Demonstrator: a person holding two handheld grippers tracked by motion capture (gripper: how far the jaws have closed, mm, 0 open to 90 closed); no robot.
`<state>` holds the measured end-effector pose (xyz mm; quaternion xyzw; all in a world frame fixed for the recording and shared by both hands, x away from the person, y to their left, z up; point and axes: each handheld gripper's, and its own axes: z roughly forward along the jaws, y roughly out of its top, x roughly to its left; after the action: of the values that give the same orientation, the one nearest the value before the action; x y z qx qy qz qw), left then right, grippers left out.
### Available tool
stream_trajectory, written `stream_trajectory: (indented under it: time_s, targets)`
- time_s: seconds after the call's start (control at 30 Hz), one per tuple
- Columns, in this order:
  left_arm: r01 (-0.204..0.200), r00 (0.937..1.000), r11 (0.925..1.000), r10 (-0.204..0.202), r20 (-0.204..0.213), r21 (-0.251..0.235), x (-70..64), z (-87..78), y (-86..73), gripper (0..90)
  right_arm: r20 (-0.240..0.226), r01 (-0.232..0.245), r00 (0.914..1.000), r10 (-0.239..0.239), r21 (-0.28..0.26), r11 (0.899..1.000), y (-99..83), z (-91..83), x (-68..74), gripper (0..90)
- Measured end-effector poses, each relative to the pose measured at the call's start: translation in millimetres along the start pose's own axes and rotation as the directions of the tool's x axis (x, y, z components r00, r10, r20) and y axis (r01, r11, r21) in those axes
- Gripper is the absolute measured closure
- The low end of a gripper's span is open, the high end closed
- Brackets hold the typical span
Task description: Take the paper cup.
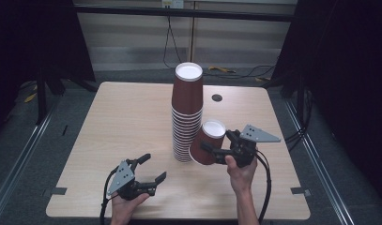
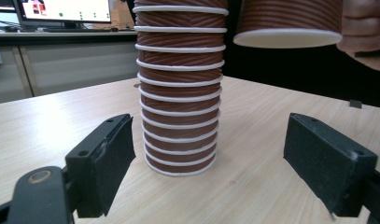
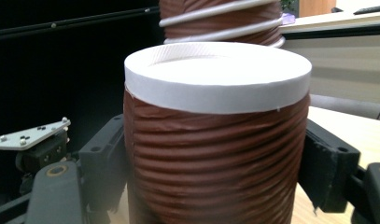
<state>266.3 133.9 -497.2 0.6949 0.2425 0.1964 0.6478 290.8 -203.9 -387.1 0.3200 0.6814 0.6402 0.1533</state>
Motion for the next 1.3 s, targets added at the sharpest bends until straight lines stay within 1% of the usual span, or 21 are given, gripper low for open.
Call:
stream_trajectory:
  time_s: [0.07, 0.17, 0.2, 0.23, 0.3, 0.4, 0.43, 0.47, 0.53, 0.57, 0.6, 0.7, 0.8, 0.83, 0.9, 0.97, 1.17, 1.2, 1.23, 1.27, 1.3]
  targets:
    - [0.011, 0.9999, 0.9999, -0.011, 0.012, -0.003, -1.8, 1.1, 1.7, 16.1, -0.012, 0.002, 0.9999, -0.002, 0.006, 1.0, -3.4, 2.3, 1.8, 21.4]
    - [0.006, 0.9993, 1.0, -0.006, 0.036, -0.002, -2.5, 2.9, 3.8, 16.1, -0.029, 0.002, 0.9996, -0.001, 0.022, 1.0, -8.7, 5.5, 3.4, 21.4]
    - [-0.005, 0.9993, 1.0, 0.005, 0.036, 0.004, -2.2, 3.2, 4.7, 16.1, -0.037, -0.001, 0.9993, 0.002, 0.023, 1.0, -10.5, 6.6, 3.5, 21.4]
    - [-0.001, 0.9992, 1.0, 0.001, 0.039, 0.003, -3.1, 4.2, 5.4, 16.1, -0.042, 0.0, 0.9991, 0.001, 0.026, 1.0, -11.8, 7.8, 4.3, 21.4]
    - [-0.014, 0.9988, 0.9999, 0.014, 0.048, 0.009, -4.0, 5.7, 6.8, 15.9, -0.058, 0.0, 0.9983, 0.002, 0.028, 1.0, -14.6, 10.1, 5.7, 21.5]
    - [-0.008, 0.9978, 0.9999, 0.008, 0.065, 0.006, -6.7, 8.7, 7.7, 15.8, -0.071, -0.003, 0.9975, 0.005, 0.03, 1.0, -18.4, 13.4, 6.3, 21.5]
    - [-0.019, 0.9974, 0.9997, 0.018, 0.069, 0.013, -6.9, 9.4, 8.1, 15.8, -0.076, -0.009, 0.9971, 0.011, 0.03, 1.0, -20.1, 14.2, 6.4, 21.5]
    - [-0.005, 0.9974, 0.9999, 0.004, 0.071, 0.015, -8.6, 10.3, 7.9, 15.9, -0.079, -0.011, 0.9968, 0.014, 0.027, 1.0, -21.6, 15.1, 6.3, 21.5]
    - [-0.002, 0.9965, 0.9998, 0.001, 0.083, 0.019, -9.2, 11.6, 8.5, 16.0, -0.085, -0.016, 0.9962, 0.018, 0.03, 0.999, -24.7, 16.5, 6.8, 21.5]
    - [0.002, 0.9964, 0.9999, -0.003, 0.084, 0.011, -10.4, 13.0, 8.3, 16.0, -0.091, -0.015, 0.9957, 0.018, 0.03, 0.999, -26.1, 17.4, 7.0, 21.5]
    - [-0.004, 0.9966, 0.9999, 0.002, 0.082, 0.017, -10.7, 13.4, 8.8, 15.9, -0.095, -0.014, 0.9953, 0.017, 0.031, 0.999, -27.3, 18.2, 7.7, 21.5]
    - [-0.005, 0.9951, 0.9997, 0.003, 0.099, 0.022, -12.2, 15.6, 10.1, 15.6, -0.106, -0.012, 0.9942, 0.016, 0.035, 0.999, -29.5, 20.4, 9.6, 21.5]
    - [-0.011, 0.9942, 0.9996, 0.009, 0.107, 0.025, -13.8, 17.4, 11.4, 15.6, -0.114, -0.011, 0.9934, 0.015, 0.034, 0.999, -31.3, 22.8, 10.7, 21.5]
    - [-0.002, 0.9936, 0.9998, -0.001, 0.113, 0.02, -14.7, 18.7, 11.5, 15.6, -0.115, -0.012, 0.9932, 0.016, 0.036, 0.999, -31.9, 23.5, 11.2, 21.5]
    - [-0.008, 0.9924, 0.9995, 0.004, 0.123, 0.032, -15.1, 19.3, 12.1, 15.6, -0.12, -0.009, 0.9926, 0.013, 0.038, 0.999, -33.1, 25.1, 11.8, 21.5]
    - [-0.003, 0.9908, 0.9996, -0.001, 0.136, 0.027, -16.3, 20.0, 12.6, 15.5, -0.124, -0.009, 0.9922, 0.014, 0.038, 0.999, -34.5, 26.1, 12.9, 21.5]
    - [-0.008, 0.9883, 0.9995, 0.003, 0.153, 0.032, -19.5, 22.2, 13.4, 15.5, -0.135, -0.006, 0.9908, 0.01, 0.037, 0.999, -38.4, 30.0, 15.5, 21.5]
    - [-0.005, 0.9885, 0.9994, 0.0, 0.151, 0.033, -19.6, 22.6, 13.4, 15.5, -0.14, -0.005, 0.9901, 0.01, 0.037, 0.999, -38.7, 30.9, 16.0, 21.5]
    - [0.005, 0.9869, 0.9992, -0.011, 0.161, 0.038, -19.6, 23.1, 13.6, 15.5, -0.14, -0.002, 0.9901, 0.008, 0.039, 0.999, -38.8, 31.5, 16.6, 21.5]
    - [0.003, 0.9869, 0.9989, -0.011, 0.161, 0.048, -19.5, 23.8, 14.0, 15.7, -0.144, -0.004, 0.9895, 0.01, 0.04, 0.999, -39.1, 32.1, 17.1, 21.5]
    - [-0.006, 0.9882, 0.9985, -0.003, 0.153, 0.055, -20.4, 24.5, 14.2, 15.5, -0.148, -0.003, 0.9889, 0.009, 0.04, 0.999, -39.4, 32.9, 17.4, 21.5]
